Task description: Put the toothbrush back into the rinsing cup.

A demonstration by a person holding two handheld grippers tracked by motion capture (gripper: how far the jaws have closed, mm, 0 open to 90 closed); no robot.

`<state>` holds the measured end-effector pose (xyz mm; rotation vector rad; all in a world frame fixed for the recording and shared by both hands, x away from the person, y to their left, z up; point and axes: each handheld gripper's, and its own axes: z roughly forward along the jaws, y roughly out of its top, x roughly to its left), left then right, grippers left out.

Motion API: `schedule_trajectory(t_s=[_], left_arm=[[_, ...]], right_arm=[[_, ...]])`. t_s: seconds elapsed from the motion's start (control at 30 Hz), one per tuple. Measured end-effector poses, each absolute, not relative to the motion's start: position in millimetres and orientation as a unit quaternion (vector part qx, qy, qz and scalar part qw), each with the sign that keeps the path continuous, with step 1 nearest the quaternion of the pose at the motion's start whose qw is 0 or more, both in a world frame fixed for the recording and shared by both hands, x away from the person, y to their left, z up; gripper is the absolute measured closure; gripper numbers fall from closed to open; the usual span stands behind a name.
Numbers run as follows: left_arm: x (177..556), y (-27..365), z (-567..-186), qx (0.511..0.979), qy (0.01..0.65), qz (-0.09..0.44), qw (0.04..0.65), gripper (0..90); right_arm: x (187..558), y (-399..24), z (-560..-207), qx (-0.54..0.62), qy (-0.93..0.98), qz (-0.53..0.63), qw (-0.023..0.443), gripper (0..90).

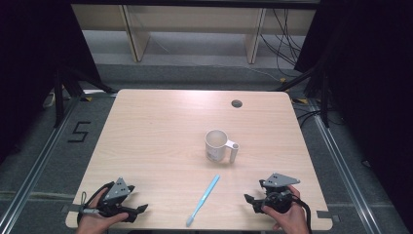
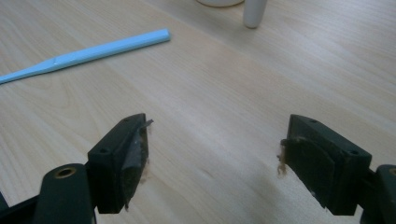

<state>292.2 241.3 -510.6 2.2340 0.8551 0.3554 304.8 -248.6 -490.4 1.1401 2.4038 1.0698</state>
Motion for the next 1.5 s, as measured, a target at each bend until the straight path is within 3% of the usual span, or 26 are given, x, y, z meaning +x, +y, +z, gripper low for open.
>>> schedule_trajectory(t_s=[0.63, 1.5], left_arm=[[293.1, 241.5, -511.8, 0.862, 0.335, 0.136, 0.354, 17.8], [292.6, 240.3, -512.5, 0.853, 0.345, 0.135, 0.367, 17.8]], right_arm=[[312.0, -227.1, -479.3, 0.332, 0.851, 0.385, 0.128, 27.4], [329.4, -160.6, -470.6, 0.207, 0.908, 0.348, 0.110, 31.4]])
